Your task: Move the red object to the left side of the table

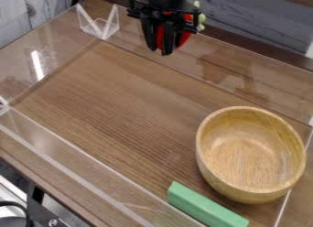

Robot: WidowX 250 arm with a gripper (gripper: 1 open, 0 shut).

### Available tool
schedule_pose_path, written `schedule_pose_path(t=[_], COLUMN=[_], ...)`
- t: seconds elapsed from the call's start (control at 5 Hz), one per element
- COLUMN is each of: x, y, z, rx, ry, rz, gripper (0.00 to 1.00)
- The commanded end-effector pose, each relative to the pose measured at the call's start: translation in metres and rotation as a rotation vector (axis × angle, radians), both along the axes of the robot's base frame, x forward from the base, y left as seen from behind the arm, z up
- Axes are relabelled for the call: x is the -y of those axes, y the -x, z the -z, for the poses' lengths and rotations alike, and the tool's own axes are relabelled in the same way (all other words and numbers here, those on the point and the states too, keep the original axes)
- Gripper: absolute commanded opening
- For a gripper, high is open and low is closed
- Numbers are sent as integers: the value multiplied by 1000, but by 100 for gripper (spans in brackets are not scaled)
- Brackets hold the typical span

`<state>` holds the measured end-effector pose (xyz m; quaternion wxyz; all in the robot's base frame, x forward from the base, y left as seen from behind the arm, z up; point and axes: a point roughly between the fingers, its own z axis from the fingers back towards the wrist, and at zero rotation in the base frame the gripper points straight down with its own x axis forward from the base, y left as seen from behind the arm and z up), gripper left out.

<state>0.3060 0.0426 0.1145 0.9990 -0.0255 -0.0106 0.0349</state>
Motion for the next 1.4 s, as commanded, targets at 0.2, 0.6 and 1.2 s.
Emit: schedule_pose_path(t=[0.2,0.6,1.2], x=[-13,2,-8], y=[-9,-9,-13], z=[-16,3,2], rx=[55,60,84], ry=[-26,-30,-43], rz=[-70,-29,-108], gripper=[0,0,0])
